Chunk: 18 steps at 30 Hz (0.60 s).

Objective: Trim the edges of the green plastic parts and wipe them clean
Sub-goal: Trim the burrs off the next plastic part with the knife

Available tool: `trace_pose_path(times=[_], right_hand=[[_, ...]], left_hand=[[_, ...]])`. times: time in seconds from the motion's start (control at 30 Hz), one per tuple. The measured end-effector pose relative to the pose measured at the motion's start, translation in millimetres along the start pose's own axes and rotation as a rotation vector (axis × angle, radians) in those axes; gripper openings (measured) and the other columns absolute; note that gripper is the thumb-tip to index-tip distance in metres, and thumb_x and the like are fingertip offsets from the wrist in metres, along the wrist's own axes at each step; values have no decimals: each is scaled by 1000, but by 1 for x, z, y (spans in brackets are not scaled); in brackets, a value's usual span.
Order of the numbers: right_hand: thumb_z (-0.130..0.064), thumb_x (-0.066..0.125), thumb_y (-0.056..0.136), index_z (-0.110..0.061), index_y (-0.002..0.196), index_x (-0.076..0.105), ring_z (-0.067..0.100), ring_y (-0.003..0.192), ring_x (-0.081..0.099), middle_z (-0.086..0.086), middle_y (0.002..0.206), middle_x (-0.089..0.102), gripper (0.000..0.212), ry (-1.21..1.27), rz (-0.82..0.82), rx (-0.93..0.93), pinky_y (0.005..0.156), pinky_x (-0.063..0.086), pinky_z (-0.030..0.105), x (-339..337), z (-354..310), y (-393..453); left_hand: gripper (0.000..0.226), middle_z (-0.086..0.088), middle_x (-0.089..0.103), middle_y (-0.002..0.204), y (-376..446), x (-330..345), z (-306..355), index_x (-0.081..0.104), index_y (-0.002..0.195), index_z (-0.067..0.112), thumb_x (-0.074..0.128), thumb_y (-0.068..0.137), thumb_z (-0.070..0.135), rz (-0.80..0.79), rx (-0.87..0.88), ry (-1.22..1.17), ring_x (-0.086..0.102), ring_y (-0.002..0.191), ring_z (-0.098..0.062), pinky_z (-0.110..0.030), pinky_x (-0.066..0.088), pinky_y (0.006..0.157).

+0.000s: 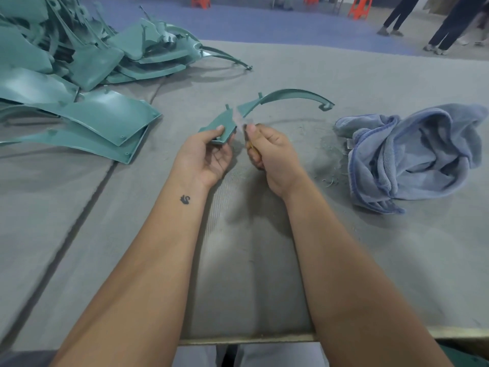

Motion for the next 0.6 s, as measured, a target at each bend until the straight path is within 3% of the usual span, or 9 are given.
trace_pose_path(times=[0.1, 0.23, 0.33, 0.4, 0.6], right_hand=[[-18, 46, 101, -17, 67, 51, 2, 43, 31, -11, 51, 41, 34, 87, 78, 18, 40, 24, 13, -5, -1, 1], [-22, 52, 95, -13, 64, 53, 5, 43, 29, 0, 52, 38, 32, -29, -151, 30, 42, 23, 15, 2, 0, -4], [-25, 52, 93, -19, 57, 55, 7, 44, 28, -5, 46, 39, 36, -119, -239, 35, 44, 23, 16, 4, 1, -5], [-21, 52, 96, -21, 56, 55, 5, 44, 30, -9, 46, 41, 40, -129, -221, 29, 44, 25, 15, 4, 1, -4], [-18, 51, 99, -13, 63, 49, 4, 42, 29, -7, 45, 38, 36, -32, 29, 26, 43, 25, 14, -3, 1, 1]], left_hand=[[10, -10, 67, 59, -1, 0, 0, 58, 94, -1, 49, 95, 3, -10, -9, -3, 63, 44, -11, -13, 45, 38], [14, -11, 65, 59, -1, 1, 0, 57, 85, -1, 49, 96, 1, 7, 33, -42, 62, 43, -13, -15, 50, 42], [18, -15, 62, 75, -1, 3, -1, 57, 81, -1, 47, 96, -1, 35, 46, -57, 64, 51, -17, -21, 54, 49], [19, -16, 61, 76, -1, 3, -1, 57, 81, -1, 46, 96, -2, 51, 51, -43, 63, 56, -18, -21, 54, 51], [11, -9, 65, 56, -2, 0, 0, 56, 87, 1, 49, 95, 1, 16, 20, -23, 61, 42, -11, -12, 46, 41]])
Point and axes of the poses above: each hand's wrist, its own y-axis towards the middle knuckle, its own x-axis out of the palm, z = x × y, the point moved 3 cm from there along y, towards the middle knuckle
